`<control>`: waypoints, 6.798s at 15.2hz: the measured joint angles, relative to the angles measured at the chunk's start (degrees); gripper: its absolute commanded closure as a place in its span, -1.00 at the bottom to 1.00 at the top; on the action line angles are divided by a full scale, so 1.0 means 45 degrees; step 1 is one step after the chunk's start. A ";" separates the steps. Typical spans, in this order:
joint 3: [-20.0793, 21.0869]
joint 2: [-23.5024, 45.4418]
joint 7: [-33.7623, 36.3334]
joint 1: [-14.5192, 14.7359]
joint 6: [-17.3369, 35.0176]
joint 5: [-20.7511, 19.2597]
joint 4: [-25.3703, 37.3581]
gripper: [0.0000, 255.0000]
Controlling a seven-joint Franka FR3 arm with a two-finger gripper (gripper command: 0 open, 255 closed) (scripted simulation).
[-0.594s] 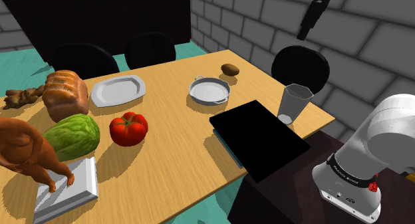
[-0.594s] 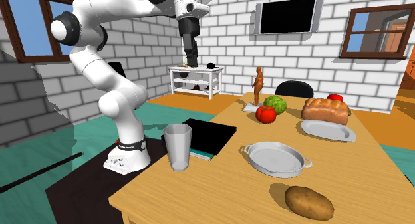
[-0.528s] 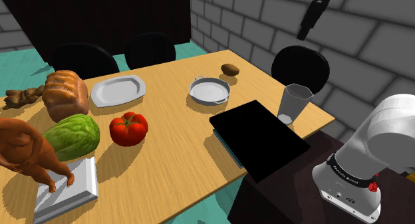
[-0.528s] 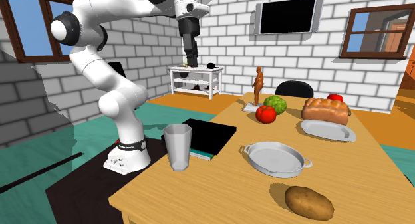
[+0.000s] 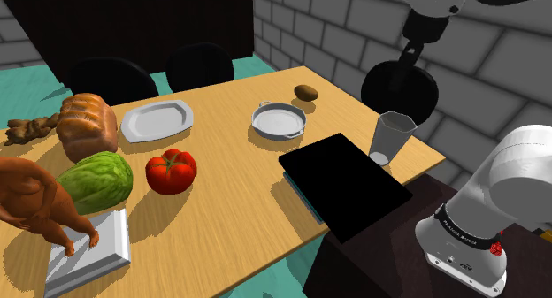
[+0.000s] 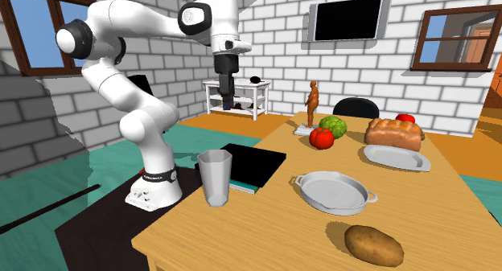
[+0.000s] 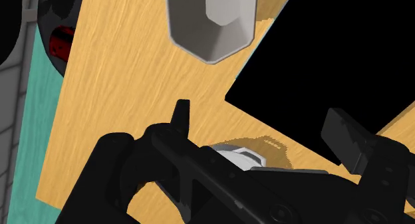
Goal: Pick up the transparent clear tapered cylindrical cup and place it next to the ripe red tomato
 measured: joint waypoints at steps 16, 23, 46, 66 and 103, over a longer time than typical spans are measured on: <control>-0.0738 -0.0338 -0.0646 -0.0078 0.3662 -0.0639 -0.5149 -1.00; -0.0811 -0.0151 -0.0645 -0.0152 0.4211 -0.0742 -0.5501 -1.00; -0.0705 -0.0765 -0.0856 -0.0053 0.2179 -0.0528 -0.4072 1.00; -0.0536 -0.0725 -0.1250 -0.0002 -0.1214 -0.0297 -0.0620 1.00; 0.5195 0.5947 0.4702 0.0899 -0.2673 0.2354 0.7267 1.00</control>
